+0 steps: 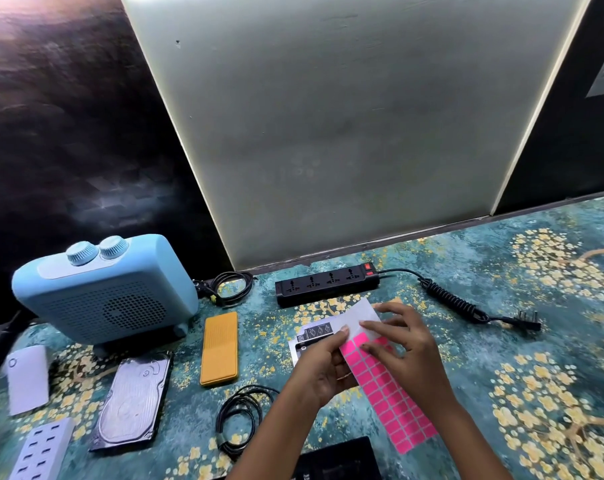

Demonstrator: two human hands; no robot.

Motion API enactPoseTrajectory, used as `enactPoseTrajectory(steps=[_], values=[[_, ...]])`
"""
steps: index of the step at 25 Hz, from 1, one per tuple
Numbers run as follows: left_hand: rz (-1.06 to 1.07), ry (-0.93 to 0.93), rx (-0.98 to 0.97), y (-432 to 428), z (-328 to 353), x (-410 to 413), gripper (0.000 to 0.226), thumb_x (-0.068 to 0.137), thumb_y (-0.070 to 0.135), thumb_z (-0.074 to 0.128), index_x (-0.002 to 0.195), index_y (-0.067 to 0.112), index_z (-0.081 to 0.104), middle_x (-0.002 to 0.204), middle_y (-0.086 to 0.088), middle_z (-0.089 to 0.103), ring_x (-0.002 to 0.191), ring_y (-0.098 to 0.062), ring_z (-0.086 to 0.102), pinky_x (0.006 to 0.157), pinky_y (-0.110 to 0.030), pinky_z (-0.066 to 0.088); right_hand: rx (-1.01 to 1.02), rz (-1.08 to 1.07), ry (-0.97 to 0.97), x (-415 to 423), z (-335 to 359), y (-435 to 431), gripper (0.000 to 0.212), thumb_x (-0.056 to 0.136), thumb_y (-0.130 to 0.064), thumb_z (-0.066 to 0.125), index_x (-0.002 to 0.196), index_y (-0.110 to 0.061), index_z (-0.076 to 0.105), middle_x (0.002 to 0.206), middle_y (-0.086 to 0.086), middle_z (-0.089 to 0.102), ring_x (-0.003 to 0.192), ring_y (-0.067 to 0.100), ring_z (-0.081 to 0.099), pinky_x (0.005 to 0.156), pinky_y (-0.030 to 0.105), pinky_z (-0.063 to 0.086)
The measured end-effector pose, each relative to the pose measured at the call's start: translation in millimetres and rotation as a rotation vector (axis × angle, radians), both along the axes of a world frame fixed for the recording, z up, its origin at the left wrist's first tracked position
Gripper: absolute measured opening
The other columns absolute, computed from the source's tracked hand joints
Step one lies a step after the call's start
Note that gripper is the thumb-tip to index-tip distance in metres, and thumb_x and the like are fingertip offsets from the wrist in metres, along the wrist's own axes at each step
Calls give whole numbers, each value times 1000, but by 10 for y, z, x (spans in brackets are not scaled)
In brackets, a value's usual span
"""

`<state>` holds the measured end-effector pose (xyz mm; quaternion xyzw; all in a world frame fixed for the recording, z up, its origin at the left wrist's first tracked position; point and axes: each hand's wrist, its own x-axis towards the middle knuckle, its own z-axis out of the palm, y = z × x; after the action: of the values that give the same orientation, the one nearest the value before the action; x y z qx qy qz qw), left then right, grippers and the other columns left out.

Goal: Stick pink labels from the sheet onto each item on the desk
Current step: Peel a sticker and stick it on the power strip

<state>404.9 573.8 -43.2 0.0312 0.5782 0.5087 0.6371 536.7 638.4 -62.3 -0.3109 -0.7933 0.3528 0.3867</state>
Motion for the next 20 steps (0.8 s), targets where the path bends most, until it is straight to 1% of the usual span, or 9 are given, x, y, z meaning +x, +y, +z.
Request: enactPoseTrajectory(steps=[2, 4, 7, 10, 12, 14, 15, 19, 20], values=[[-3, 23, -23, 31, -9, -13, 24, 88, 31, 56, 77, 10, 63, 52, -1, 68, 56, -15, 65, 68, -34, 53, -8, 22, -44, -20, -33, 66, 36, 71, -24, 71, 102, -42, 64, 116, -16, 48, 101, -2, 49, 82, 4, 41], [-9, 27, -40, 54, -10, -21, 26, 88, 33, 57, 74, 11, 62, 50, 0, 68, 56, -15, 64, 69, -33, 53, -32, 35, -41, -33, -65, 115, 36, 71, -22, 71, 102, -40, 64, 115, -17, 48, 101, -1, 49, 80, 4, 42], [-8, 26, -53, 94, 11, -20, 29, 87, 36, 57, 71, 12, 62, 50, 2, 68, 54, -15, 64, 67, -31, 52, -78, 25, 2, -60, -65, 166, 23, 69, -28, 72, 89, -39, 69, 114, -14, 52, 96, 1, 52, 76, 8, 45], [23, 110, -16, 118, 28, -46, 21, 88, 28, 58, 73, 13, 61, 50, 4, 67, 54, -12, 62, 56, -24, 48, -176, 35, 10, -81, -33, 188, 22, 68, -33, 74, 82, -49, 67, 113, -17, 51, 100, -2, 51, 76, 7, 44], [37, 168, 54, 128, 27, -59, 17, 90, 19, 55, 75, 13, 60, 48, 6, 65, 47, -7, 62, 52, -20, 49, -213, 55, -24, -89, -19, 196, 28, 69, -33, 74, 84, -54, 64, 111, -17, 50, 101, -1, 51, 79, 15, 45], [42, 209, 92, 136, 27, -46, 18, 91, 15, 54, 75, 12, 61, 48, 5, 65, 44, -6, 62, 48, -18, 50, -231, 49, -75, -93, -12, 220, 31, 69, -25, 76, 85, -49, 64, 110, -11, 52, 102, 10, 53, 82, 27, 47], [48, 235, 99, 139, 26, -28, 18, 91, 15, 54, 74, 10, 60, 48, 5, 64, 43, -6, 61, 46, -17, 49, -235, 38, -89, -89, -1, 231, 30, 69, -22, 76, 83, -47, 65, 109, -8, 53, 101, 13, 53, 82, 28, 47], [98, 271, 124, 160, 29, 40, 19, 91, 14, 55, 73, 9, 61, 51, 3, 64, 45, -7, 61, 47, -17, 50, -205, -1, -48, -66, 41, 239, 32, 66, -10, 78, 65, -41, 69, 107, -11, 54, 93, 0, 55, 74, 7, 43], [104, 255, 125, 168, 37, 52, 19, 91, 15, 54, 74, 10, 61, 50, 4, 64, 45, -6, 61, 47, -17, 50, -222, -13, -31, -67, 49, 230, 32, 66, -7, 78, 62, -38, 69, 106, -12, 54, 93, -2, 55, 73, 5, 43]])
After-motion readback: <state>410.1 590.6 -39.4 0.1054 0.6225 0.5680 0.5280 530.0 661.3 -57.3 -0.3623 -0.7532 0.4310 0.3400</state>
